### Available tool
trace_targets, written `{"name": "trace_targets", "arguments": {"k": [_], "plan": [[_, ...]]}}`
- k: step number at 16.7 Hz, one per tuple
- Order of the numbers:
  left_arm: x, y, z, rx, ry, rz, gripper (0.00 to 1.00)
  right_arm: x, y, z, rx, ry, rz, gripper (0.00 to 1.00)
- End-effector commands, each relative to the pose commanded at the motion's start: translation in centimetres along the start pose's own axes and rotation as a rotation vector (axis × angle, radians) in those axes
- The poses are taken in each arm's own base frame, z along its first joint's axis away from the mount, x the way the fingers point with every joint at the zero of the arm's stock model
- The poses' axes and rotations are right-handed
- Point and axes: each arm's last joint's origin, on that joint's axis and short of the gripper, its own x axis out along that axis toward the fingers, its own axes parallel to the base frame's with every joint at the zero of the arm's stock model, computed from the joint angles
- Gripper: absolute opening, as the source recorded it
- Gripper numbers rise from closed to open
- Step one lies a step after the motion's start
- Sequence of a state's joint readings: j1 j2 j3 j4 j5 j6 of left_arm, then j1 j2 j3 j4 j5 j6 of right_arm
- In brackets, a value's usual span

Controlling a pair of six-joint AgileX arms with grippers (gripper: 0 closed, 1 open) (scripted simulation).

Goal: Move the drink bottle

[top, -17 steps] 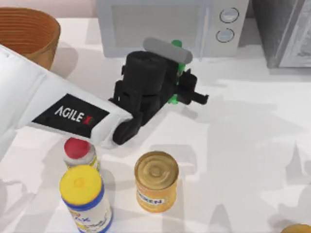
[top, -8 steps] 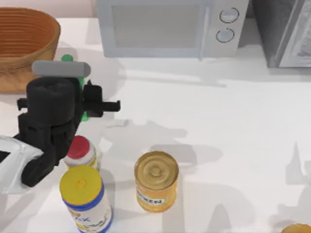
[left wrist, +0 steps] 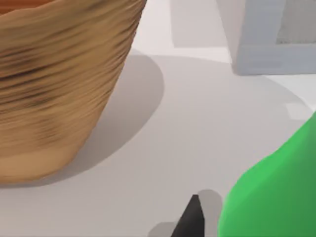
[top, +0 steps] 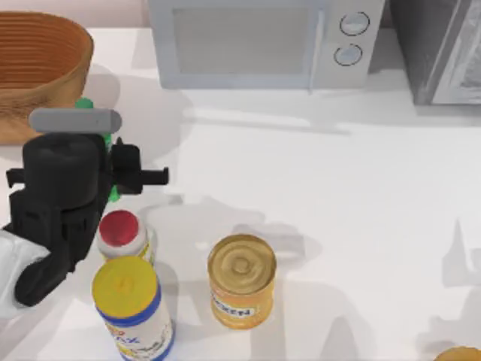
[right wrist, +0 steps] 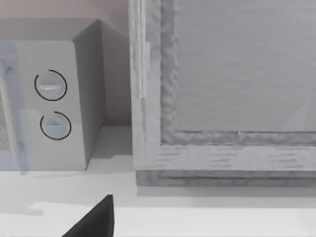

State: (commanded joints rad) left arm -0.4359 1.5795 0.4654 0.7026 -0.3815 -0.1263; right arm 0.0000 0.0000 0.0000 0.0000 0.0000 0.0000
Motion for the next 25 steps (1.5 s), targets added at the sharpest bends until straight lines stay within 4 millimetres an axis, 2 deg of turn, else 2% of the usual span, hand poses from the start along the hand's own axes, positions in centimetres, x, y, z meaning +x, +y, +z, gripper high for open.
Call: {"name": "trace_targets", "arguments": {"k": [3,6,10,13,17,25], "plan": [[1.1,0.5,-0.4,-0.003,0.005,0.025,0.00,0.0,0.0,0.0,0.000,0.000,0.000,1.00],[3.1,1.0,-0.8,-0.018,-0.008,0.047,0.00,0.0,0.0,0.0,0.000,0.000,0.000,1.00],[5.3,0.7,-1.6,-0.022,-0.022,0.030,0.00,0.0,0.0,0.0,0.000,0.000,0.000,1.00],[5.8,0.1,-2.6,-0.007,-0.005,0.004,0.00,0.0,0.0,0.0,0.000,0.000,0.000,1.00],[5.8,0.1,-2.6,-0.006,-0.004,0.003,0.00,0.0,0.0,0.0,0.000,0.000,0.000,1.00],[5.8,0.1,-2.6,-0.006,-0.004,0.003,0.60,0.0,0.0,0.0,0.000,0.000,0.000,1.00]]}}
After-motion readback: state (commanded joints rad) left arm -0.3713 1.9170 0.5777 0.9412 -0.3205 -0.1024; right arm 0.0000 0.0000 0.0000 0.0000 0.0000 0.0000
